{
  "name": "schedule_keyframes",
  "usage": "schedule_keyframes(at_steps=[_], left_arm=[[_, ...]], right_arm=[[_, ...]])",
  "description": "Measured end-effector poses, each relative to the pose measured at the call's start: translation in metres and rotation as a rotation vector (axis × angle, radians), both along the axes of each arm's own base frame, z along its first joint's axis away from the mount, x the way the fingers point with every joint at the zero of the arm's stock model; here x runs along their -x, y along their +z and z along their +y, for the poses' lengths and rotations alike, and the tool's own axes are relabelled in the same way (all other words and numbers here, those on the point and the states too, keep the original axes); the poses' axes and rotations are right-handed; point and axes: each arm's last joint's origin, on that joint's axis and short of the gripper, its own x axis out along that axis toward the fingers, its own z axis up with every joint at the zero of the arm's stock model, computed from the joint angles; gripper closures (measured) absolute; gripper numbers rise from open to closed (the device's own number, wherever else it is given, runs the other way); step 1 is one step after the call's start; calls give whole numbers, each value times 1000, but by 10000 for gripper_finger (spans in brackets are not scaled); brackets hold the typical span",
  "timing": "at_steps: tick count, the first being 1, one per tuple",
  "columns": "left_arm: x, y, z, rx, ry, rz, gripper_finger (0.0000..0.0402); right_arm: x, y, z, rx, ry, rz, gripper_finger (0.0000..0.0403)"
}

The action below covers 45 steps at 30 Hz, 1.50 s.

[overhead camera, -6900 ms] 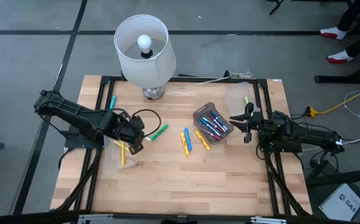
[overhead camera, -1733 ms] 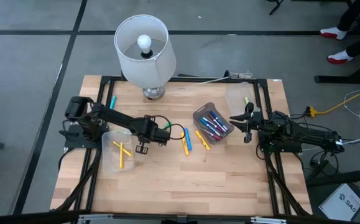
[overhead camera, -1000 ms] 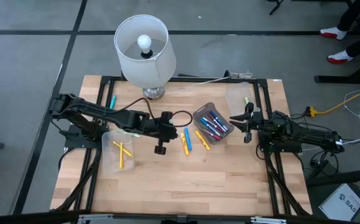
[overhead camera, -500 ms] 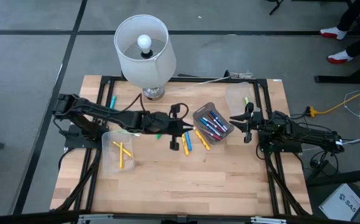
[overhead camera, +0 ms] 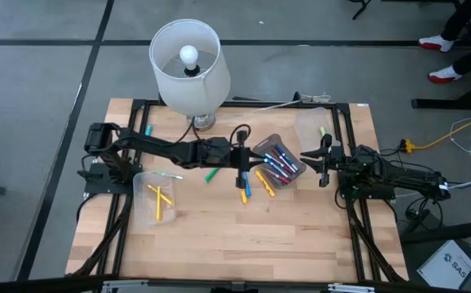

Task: Pick & Place Markers
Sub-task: Put the blue marker pen into the black bin

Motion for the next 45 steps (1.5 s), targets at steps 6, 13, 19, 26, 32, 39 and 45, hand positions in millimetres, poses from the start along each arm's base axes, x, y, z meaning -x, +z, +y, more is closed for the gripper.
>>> schedule_keyframes(at_steps=[6,13,19,26,32,39,45], left_arm=[[-8,-9,18,17,-23,-30,378],[-11,-19,37,26,1,-31,378],[-18,-11,44,-12,-12,-21,378],[-25,6,43,-28,-21,51,378],[-27,12,45,-12,-12,63,378],[-33,7,47,-1,-3,30,378],[-52,-4,51,10,0,82,378]], right_arm=[[0,0,0,0,0,0,312],[0,0,0,0,0,0,312],[0,0,0,0,-1,0,312],[0,0,0,0,0,0,312],[0,0,0,0,0,0,312],[0,0,0,0,0,0,312],[0,0,0,0,0,0,312]])
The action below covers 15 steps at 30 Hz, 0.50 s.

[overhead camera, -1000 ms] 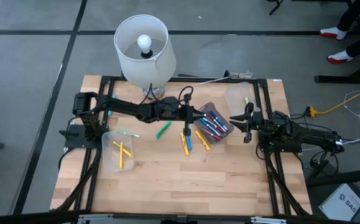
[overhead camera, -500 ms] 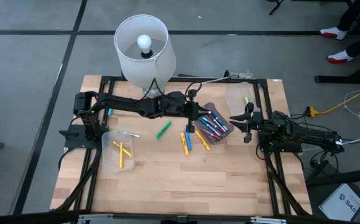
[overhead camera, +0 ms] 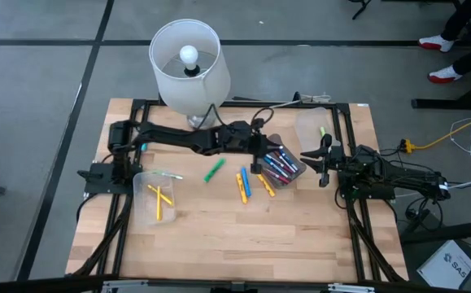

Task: Pick & Place Markers
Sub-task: Put the blue marker pen into the black bin

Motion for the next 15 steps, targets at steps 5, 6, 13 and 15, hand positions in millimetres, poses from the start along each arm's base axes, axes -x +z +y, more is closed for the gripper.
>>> schedule_keyframes(at_steps=[5,6,13,15], left_arm=[[-19,-10,2,-1,-4,57,378],[-22,-11,3,-5,-5,61,378],[-26,-30,3,-52,-28,201,378],[-25,-32,2,-77,-14,233,378]], right_arm=[[0,0,0,0,0,0,312],[0,0,0,0,0,0,312],[0,0,0,0,0,0,312],[0,0,0,0,0,0,312]])
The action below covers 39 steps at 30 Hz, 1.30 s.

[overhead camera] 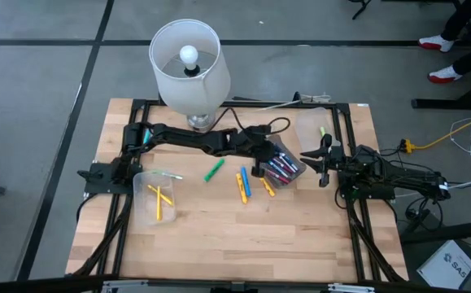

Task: Pick & Place Markers
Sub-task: Put the blue marker pen into the black bin

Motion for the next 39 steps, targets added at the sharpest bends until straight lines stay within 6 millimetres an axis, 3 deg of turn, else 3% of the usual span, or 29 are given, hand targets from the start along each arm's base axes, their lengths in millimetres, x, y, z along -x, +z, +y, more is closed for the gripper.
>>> schedule_keyframes(at_steps=[9,18,39], left_arm=[[0,-18,-17,-173,-101,147,378],[-9,-42,-23,-381,-23,205,368],[-13,-38,-27,-452,9,164,357]], right_arm=[[0,0,0,0,0,0,312],[0,0,0,0,3,-1,312],[0,0,0,0,8,-1,312]])
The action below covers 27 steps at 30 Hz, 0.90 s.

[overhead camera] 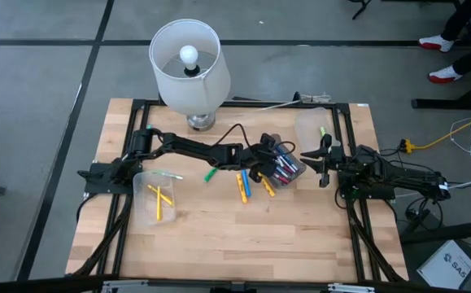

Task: Pick & Place Markers
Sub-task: Put the blue marker pen into the black bin, then put the light green marker pen into the black bin

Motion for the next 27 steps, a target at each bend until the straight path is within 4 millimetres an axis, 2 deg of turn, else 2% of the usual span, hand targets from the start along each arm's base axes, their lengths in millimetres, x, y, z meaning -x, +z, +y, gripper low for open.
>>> schedule_keyframes(at_steps=[18,22,27], left_arm=[[0,0,-2,49,64,-32,304],[1,0,-10,34,106,-30,302],[8,0,-26,3,101,59,307]], right_arm=[[0,0,0,0,0,0,312],[0,0,0,0,0,0,312],[0,0,0,0,0,0,312]])
